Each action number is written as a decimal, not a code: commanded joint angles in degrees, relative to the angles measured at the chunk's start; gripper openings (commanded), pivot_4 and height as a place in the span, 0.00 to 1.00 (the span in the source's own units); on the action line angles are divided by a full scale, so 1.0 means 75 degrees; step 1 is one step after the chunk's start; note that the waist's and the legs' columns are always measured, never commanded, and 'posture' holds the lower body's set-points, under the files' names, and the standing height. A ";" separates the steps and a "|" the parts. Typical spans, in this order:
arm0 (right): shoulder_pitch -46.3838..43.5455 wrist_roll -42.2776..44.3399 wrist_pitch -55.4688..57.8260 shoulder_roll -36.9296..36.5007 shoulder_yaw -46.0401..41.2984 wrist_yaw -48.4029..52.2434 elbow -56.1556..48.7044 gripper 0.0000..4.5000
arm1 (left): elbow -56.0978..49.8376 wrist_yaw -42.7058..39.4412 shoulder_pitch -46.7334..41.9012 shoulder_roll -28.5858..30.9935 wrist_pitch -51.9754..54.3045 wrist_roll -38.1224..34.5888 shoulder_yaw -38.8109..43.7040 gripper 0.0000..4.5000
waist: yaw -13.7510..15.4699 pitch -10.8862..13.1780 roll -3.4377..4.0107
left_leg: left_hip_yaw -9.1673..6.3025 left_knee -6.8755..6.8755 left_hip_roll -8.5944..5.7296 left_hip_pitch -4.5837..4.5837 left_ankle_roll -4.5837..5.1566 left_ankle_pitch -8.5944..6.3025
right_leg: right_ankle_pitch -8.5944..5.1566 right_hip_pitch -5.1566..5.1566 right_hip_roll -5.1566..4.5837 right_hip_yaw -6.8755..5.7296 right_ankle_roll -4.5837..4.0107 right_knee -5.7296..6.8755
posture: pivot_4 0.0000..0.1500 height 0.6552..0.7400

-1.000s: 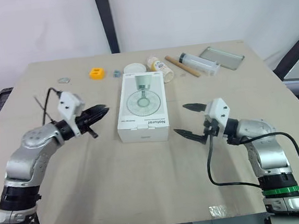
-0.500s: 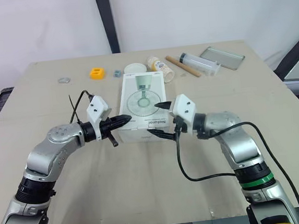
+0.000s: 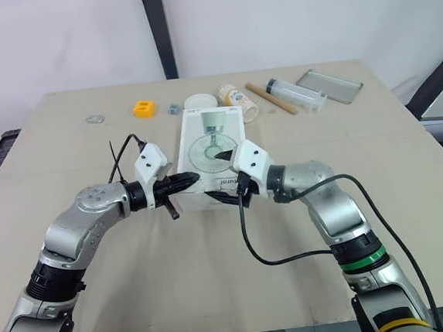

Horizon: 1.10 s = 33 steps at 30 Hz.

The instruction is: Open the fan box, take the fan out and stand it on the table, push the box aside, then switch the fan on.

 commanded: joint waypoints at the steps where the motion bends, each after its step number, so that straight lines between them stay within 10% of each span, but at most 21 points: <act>1: -0.0243 -0.0096 -0.0280 -0.0044 -0.0204 -0.0046 0.0010 1.00 | 0.0122 -0.0016 0.0036 -0.0003 -0.0006 0.0137 -0.0088 0.01 | 0.0000 0.0000 0.0000 | 0.0000 0.0000 0.0000 0.0000 0.0000 0.0000 | 0.0000 0.0000 0.0000 0.0000 0.0000 0.0000 | 1.00 1.00; 33: -0.0155 -0.0614 -0.0908 -0.0174 -0.0314 -0.0143 -0.0017 1.00 | 0.0304 -0.0190 0.0022 -0.0147 -0.0304 0.0355 -0.0225 0.01 | 0.0000 0.0000 0.0000 | 0.0000 0.0001 0.0000 0.0001 -0.0002 0.0002 | 0.0000 0.0002 0.0001 0.0000 0.0000 0.0000 | 1.00 1.00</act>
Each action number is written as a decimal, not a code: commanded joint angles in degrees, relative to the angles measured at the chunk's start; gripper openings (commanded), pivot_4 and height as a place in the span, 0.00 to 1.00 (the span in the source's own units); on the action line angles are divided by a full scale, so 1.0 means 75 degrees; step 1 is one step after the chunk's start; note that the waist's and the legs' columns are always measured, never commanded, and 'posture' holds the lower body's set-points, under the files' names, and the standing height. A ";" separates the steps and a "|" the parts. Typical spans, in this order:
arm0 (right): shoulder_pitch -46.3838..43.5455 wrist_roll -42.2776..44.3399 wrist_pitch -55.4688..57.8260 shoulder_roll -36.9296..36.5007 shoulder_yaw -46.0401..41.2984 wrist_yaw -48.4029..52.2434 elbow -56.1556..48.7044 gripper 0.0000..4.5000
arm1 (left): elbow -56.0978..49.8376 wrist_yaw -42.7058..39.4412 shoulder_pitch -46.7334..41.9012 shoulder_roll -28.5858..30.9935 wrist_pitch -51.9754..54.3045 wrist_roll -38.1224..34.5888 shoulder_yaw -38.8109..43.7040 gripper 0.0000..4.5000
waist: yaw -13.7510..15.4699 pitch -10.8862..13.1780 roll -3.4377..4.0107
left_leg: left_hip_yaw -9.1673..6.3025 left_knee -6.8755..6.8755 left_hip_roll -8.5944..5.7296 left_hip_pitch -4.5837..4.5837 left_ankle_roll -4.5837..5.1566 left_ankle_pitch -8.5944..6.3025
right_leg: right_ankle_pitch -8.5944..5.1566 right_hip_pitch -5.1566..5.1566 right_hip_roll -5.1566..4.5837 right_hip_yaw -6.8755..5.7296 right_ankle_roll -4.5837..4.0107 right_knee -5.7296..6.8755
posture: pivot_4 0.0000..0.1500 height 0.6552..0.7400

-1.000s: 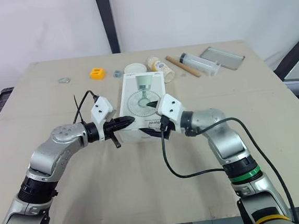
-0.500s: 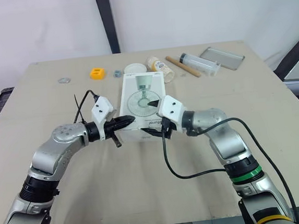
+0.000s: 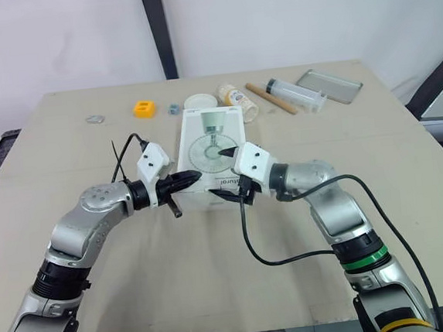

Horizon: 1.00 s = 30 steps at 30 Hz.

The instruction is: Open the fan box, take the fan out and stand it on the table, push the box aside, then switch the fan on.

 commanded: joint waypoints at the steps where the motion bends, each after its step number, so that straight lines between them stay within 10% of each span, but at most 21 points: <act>1: -0.0176 -0.0040 -0.0166 -0.0100 -0.0315 -0.0150 -0.0125 1.00 | 0.0038 -0.0140 0.0072 0.0085 0.0059 0.0105 -0.0195 0.01 | 0.0000 0.0000 0.0000 | 0.0000 0.0000 0.0000 0.0000 0.0000 0.0000 | 0.0000 0.0000 0.0000 0.0000 0.0000 0.0000 | 1.00 1.00; 17: -0.0820 -0.0189 -0.0732 -0.0095 -0.0776 -0.0803 0.0556 1.00 | 0.0412 -0.0264 0.0078 0.0032 -0.0135 0.0293 -0.0202 0.01 | -0.0002 0.0000 0.0000 | 0.0002 0.0000 0.0001 0.0002 -0.0001 0.0001 | 0.0000 0.0001 0.0000 0.0001 0.0000 0.0000 | 1.00 1.00; 30: 0.0307 0.2354 0.1120 -0.0933 -0.1095 0.1436 -0.1080 1.00 | 0.0564 -0.0124 0.0057 -0.0052 -0.0281 0.0341 -0.0099 0.01 | 0.0005 -0.0001 0.0000 | -0.0004 0.0001 0.0001 0.0004 0.0008 -0.0001 | 0.0000 0.0011 -0.0002 -0.0003 0.0000 -0.0003 | 1.00 1.00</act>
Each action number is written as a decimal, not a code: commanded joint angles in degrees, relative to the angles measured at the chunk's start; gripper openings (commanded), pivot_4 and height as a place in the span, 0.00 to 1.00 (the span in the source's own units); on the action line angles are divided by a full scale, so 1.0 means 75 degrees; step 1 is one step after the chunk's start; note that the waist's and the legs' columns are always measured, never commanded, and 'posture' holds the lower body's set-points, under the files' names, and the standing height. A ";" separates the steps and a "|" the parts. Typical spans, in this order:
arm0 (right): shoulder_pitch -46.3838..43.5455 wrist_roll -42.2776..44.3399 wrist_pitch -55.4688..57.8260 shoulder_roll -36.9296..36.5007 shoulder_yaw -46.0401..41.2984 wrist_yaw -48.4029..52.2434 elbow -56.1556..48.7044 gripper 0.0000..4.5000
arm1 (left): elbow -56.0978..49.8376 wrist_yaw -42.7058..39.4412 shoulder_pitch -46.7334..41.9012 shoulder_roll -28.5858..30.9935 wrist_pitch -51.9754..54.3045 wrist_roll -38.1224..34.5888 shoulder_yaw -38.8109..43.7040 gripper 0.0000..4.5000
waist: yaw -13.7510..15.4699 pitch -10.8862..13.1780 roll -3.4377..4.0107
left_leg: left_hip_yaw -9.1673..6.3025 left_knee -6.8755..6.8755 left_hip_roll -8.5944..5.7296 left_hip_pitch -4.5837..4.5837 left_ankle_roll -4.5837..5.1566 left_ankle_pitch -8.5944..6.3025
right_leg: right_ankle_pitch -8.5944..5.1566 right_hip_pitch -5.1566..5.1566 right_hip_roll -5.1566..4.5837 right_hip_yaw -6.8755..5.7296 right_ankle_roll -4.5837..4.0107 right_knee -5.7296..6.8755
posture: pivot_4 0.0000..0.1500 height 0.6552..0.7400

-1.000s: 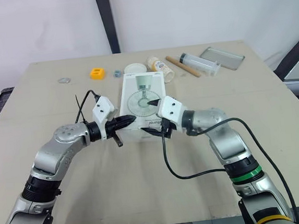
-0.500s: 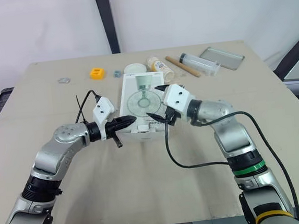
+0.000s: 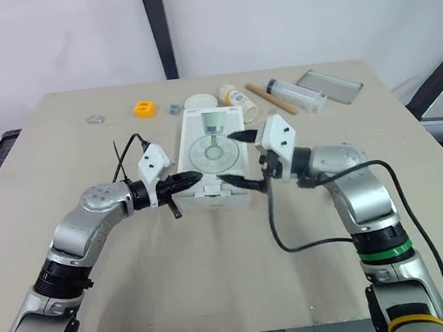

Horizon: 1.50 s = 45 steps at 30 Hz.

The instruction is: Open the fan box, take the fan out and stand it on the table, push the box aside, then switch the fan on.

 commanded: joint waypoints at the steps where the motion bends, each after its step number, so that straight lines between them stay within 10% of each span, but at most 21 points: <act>1: 0.0445 0.0180 0.0012 -0.0264 -0.0050 0.0339 -0.0514 1.00 | 0.0288 0.0092 0.0069 -0.0002 0.0061 0.0200 -0.0099 0.01 | 0.0002 -0.0001 -0.0001 | -0.0004 0.0000 0.0000 0.0001 0.0001 0.0000 | 0.0000 0.0003 0.0000 -0.0003 0.0000 0.0000 | 1.00 1.00; 25: 0.2853 0.0081 0.0304 -0.1345 0.0648 0.1405 -0.1364 1.00 | 0.0296 0.0166 0.0058 0.0052 0.0136 0.0190 -0.0056 0.01 | 0.0010 -0.0002 -0.0003 | -0.0004 0.0007 0.0001 0.0008 0.0001 0.0000 | 0.0001 0.0014 0.0002 -0.0003 0.0001 -0.0001 | 1.00 1.00; 45: 0.2410 -0.0427 -0.0618 -0.0449 0.0044 0.0364 0.0379 1.00 | 0.0288 0.0234 0.0053 -0.0025 0.0191 0.0187 -0.0078 0.01 | 0.0009 -0.0003 -0.0004 | -0.0001 0.0008 0.0000 0.0017 -0.0001 0.0001 | 0.0001 0.0023 0.0006 0.0002 0.0002 -0.0001 | 1.00 1.00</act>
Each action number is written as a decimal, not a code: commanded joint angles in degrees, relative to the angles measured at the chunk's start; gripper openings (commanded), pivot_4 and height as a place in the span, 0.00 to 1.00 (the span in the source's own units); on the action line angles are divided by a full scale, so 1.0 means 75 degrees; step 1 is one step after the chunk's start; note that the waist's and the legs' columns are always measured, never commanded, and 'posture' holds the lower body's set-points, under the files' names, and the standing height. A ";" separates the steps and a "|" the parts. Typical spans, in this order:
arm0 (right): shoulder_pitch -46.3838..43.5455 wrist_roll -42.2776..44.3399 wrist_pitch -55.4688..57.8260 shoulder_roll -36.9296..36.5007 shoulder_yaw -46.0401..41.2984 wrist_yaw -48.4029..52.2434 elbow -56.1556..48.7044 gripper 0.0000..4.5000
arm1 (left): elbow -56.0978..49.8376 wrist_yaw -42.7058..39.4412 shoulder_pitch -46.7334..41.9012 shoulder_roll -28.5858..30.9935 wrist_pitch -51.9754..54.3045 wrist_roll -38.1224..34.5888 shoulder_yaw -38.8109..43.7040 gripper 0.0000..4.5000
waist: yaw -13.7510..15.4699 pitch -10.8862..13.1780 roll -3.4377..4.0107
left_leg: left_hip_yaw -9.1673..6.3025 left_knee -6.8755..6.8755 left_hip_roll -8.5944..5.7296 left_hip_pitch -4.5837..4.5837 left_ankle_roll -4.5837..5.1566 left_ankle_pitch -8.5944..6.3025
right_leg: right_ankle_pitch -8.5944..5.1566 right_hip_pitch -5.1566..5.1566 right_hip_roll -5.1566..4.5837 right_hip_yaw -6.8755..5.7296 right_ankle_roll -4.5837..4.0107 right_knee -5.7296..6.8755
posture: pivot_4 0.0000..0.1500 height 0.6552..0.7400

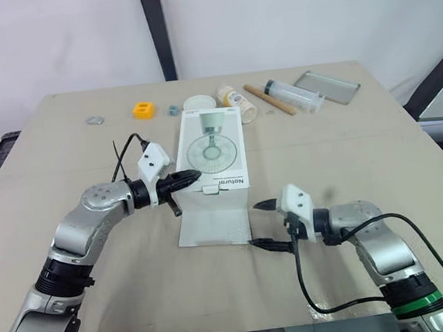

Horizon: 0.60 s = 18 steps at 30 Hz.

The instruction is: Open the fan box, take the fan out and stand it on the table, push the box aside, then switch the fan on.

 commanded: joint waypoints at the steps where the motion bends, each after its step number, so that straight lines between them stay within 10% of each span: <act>1: -0.0151 0.0021 -0.0053 0.0083 -0.0126 -0.0111 -0.0041 1.00 | 0.0169 0.0086 0.0114 0.0009 0.0167 0.0157 -0.0086 0.01 | 0.0000 0.0000 0.0000 | 0.0000 0.0000 0.0000 0.0000 0.0000 0.0000 | 0.0000 0.0000 0.0000 -0.0001 0.0000 0.0000 | 1.00 1.00; 18: -0.0328 -0.0038 0.0122 0.0319 -0.0031 -0.0193 -0.0126 1.00 | 0.0067 0.0134 0.0160 0.0031 0.0215 0.0132 -0.0085 0.01 | -0.0001 0.0000 0.0000 | 0.0000 0.0000 0.0001 0.0001 -0.0001 0.0000 | 0.0000 0.0000 0.0002 0.0001 0.0000 0.0000 | 1.00 1.00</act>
